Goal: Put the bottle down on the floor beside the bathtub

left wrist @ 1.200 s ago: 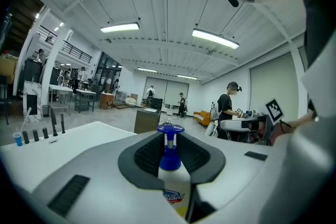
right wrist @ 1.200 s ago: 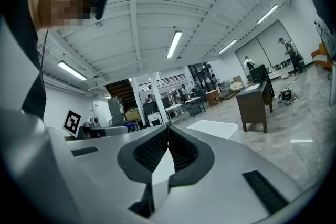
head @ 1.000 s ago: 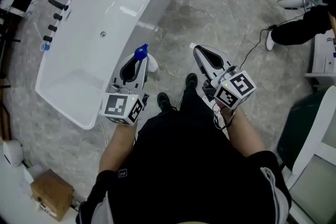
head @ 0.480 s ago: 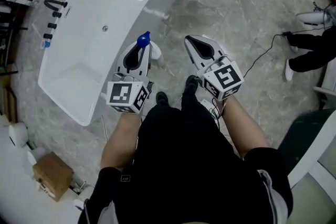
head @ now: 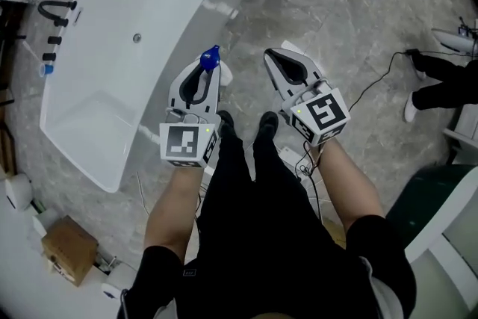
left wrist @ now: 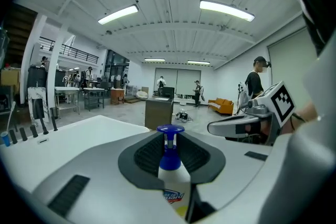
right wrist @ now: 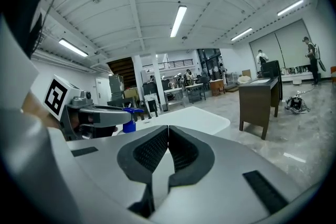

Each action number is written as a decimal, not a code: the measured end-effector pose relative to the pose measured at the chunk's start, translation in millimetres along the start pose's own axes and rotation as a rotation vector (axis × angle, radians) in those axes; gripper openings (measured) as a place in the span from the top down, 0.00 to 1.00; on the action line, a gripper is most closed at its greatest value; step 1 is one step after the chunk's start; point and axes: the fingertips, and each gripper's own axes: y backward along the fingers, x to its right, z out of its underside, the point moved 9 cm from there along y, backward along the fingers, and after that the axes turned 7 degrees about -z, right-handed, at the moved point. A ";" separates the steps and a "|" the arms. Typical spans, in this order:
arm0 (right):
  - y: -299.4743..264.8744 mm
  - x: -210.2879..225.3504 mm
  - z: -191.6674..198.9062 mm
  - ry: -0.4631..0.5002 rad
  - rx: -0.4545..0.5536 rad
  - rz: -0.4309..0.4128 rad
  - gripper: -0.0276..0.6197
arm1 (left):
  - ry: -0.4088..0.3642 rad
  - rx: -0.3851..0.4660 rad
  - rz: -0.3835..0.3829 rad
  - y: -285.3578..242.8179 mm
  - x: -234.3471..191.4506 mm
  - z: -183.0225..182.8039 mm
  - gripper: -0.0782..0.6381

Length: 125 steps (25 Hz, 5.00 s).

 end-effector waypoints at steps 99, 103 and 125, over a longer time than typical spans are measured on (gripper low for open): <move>-255.5 239.0 518.6 -0.081 -0.116 -0.049 0.91 | -0.042 -0.171 0.066 -454.1 -83.4 628.6 0.78; -256.8 239.3 525.7 -0.087 -0.134 -0.057 0.91 | 0.001 -0.174 0.028 -457.6 -87.6 641.8 0.78; -250.4 239.5 516.5 -0.113 -0.086 -0.067 0.91 | -0.058 -0.161 0.088 -443.3 -65.9 643.4 0.78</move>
